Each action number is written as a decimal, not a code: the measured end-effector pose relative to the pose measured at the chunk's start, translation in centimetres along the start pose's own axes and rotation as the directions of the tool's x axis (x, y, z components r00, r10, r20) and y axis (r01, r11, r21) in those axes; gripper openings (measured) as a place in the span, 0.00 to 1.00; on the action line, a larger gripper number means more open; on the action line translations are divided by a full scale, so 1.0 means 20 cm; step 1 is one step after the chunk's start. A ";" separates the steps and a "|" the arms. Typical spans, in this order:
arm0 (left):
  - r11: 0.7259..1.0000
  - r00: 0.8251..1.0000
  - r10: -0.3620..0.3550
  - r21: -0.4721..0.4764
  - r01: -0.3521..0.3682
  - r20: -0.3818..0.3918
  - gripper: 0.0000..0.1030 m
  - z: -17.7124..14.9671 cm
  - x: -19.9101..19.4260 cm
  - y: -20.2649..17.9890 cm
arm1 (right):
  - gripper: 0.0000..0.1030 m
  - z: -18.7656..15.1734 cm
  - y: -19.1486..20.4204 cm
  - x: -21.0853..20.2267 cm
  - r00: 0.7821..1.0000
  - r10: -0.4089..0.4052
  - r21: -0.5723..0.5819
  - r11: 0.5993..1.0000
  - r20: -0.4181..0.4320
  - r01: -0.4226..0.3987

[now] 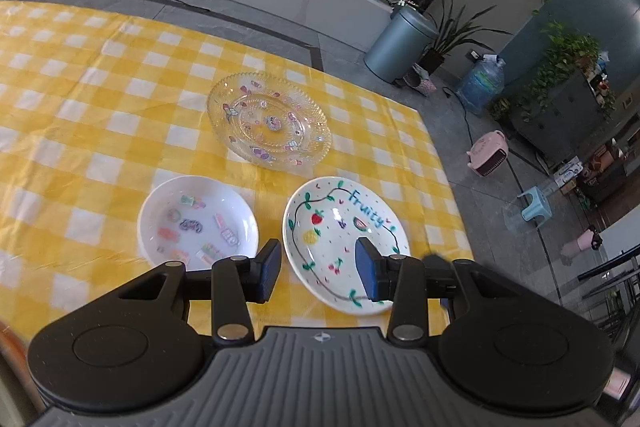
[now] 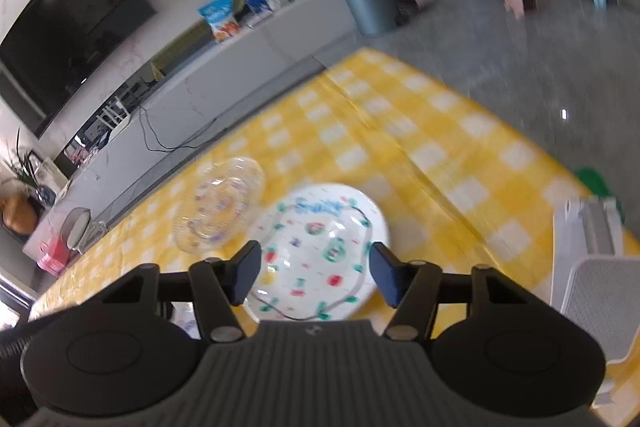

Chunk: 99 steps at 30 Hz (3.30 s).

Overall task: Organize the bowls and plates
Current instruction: 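Move both grippers to the rim of the white 'Fruity' plate, then close the left gripper on the Fruity plate rim while the right gripper closes too, then lift the Fruity plate with both grippers and carry it beside the bowl stack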

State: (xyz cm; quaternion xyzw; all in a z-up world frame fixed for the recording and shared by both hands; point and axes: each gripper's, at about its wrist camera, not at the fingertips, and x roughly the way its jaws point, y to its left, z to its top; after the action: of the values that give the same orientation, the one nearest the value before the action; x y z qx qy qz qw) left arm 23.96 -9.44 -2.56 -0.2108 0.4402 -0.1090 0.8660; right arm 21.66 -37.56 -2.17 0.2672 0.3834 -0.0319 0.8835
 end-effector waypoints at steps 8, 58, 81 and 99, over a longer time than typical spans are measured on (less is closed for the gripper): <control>0.998 0.998 0.054 -0.018 -0.055 -0.015 0.45 0.05 0.18 0.04 | 0.46 0.04 -0.21 0.10 0.999 0.048 0.128 0.991 0.004 -0.048; 0.990 0.992 0.127 0.054 -0.127 -0.007 0.14 0.06 0.37 -0.06 | 0.04 0.05 -0.35 0.25 0.991 0.113 0.241 0.966 -0.071 -0.093; 0.993 0.994 0.109 0.043 -0.109 0.001 0.14 -0.15 -0.05 -0.04 | 0.05 -0.12 -0.30 -0.07 0.984 0.131 0.184 0.977 -0.123 -0.107; 0.975 0.976 0.208 0.088 -0.202 -0.070 0.14 -0.38 -0.10 0.00 | 0.06 -0.29 -0.28 -0.09 0.967 0.019 0.085 0.996 -0.253 0.003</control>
State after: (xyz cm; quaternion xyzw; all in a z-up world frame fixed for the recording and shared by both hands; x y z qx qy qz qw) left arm 16.69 -10.70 -5.14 -0.1249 0.4886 -0.0447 0.8624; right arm 15.09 -39.77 -6.71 0.3076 0.4903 -0.0102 0.8154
